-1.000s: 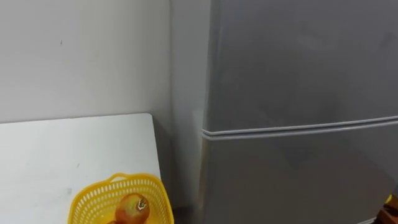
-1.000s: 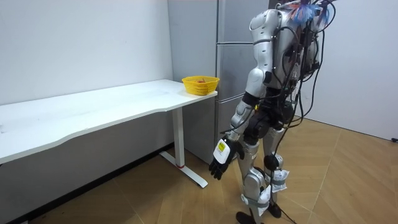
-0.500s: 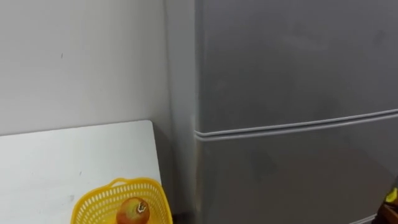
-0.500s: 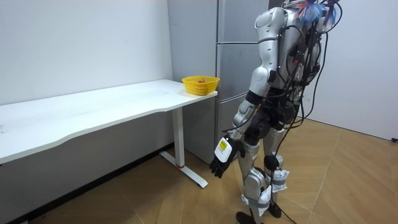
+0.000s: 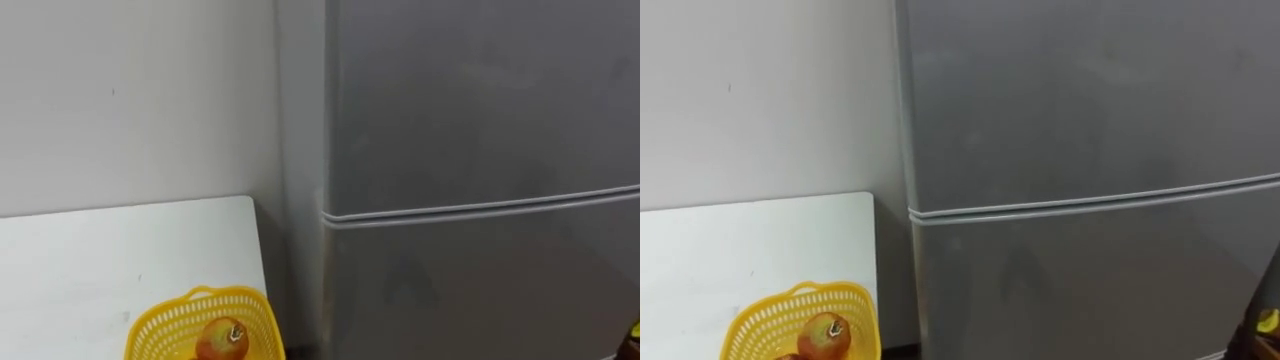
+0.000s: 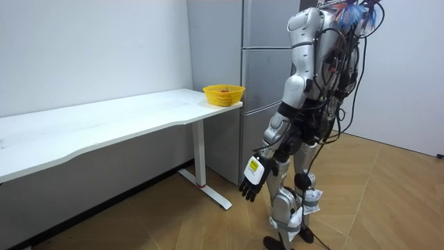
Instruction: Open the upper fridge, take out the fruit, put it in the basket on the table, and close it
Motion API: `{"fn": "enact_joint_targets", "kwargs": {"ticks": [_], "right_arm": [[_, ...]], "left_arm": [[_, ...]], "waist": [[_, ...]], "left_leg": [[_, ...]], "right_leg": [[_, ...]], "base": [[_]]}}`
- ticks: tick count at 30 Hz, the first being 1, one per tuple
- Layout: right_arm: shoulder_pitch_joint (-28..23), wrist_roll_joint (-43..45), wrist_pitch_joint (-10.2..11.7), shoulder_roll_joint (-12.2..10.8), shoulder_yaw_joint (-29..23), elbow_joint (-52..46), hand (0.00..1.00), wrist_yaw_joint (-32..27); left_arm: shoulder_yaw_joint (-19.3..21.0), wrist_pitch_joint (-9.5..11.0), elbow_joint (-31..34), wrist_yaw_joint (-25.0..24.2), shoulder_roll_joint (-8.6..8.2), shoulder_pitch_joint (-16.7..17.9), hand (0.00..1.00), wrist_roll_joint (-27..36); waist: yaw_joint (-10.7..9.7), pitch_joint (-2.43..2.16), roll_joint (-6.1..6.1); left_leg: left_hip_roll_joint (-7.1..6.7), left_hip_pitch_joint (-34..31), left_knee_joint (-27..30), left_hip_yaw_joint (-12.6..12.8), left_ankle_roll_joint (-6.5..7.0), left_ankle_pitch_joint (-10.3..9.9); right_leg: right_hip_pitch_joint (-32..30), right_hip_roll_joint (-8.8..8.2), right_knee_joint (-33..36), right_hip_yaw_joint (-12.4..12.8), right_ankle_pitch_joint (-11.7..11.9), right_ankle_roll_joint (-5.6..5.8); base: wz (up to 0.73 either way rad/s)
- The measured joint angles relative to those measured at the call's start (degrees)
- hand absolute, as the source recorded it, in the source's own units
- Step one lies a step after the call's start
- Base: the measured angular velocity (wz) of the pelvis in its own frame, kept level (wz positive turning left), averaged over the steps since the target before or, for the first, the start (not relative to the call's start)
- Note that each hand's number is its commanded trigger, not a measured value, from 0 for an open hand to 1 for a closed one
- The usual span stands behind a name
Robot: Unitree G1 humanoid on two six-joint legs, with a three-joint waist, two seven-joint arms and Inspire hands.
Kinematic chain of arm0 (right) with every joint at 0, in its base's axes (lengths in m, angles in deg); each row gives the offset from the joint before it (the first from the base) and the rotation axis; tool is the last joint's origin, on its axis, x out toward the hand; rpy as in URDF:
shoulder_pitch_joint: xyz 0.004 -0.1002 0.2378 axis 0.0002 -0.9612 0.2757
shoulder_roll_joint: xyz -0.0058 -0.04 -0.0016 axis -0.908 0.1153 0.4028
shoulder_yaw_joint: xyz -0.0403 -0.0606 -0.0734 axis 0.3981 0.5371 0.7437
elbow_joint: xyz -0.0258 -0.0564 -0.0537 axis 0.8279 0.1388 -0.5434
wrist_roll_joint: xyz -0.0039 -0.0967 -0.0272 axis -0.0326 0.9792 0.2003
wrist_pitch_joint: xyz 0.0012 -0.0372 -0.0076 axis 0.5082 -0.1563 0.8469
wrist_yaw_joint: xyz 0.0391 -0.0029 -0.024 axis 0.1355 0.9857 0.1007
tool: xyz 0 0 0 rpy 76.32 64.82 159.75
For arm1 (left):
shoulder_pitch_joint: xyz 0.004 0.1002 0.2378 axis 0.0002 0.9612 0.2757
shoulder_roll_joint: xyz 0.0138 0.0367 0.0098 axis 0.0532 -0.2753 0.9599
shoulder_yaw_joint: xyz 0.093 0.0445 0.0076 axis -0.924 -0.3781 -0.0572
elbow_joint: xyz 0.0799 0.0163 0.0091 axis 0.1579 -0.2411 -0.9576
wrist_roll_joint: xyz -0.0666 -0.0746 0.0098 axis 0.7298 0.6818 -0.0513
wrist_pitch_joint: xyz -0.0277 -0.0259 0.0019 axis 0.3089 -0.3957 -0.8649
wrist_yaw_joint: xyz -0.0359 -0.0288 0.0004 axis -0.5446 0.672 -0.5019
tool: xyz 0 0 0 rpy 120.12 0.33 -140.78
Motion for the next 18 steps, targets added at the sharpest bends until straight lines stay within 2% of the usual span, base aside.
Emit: {"fn": "enact_joint_targets", "kwargs": {"ticks": [12,15,18], "right_arm": [[0.5,0.7,-0.1,0.0,0.3,5.8,0.00,9.1],[1.2,0.4,-0.5,-0.1,2.5,7.9,0.00,12.0],[2.3,0.4,-0.5,-0.1,2.4,10.5,0.00,13.8]], "left_arm": [[-0.3,0.0,-0.5,-1.2,-0.37,-0.7,0.00,0.0],[-0.6,0.0,-2.5,-1.7,-0.44,-0.7,0.00,-0.1],[-0.6,-0.2,-4.3,-2.3,-0.58,-1.0,0.00,-0.1]], "waist": [[0.4,0.05,0.33],[1.1,0.12,0.23],[1.8,0.21,0.07]], "left_leg": [[-0.14,-0.3,0.0,-0.8,-0.03,0.0],[-0.18,0.5,0.0,-0.5,-0.02,0.0],[-0.27,0.7,0.0,-0.7,0.00,0.0]], "right_leg": [[0.1,-0.03,0.0,-0.5,-0.1,-0.01],[0.9,-0.03,-0.2,-0.2,-0.1,0.05],[1.1,-0.09,-0.2,-0.2,-0.2,0.16]], "base": [[0.04],[-0.07],[0.04]]}}
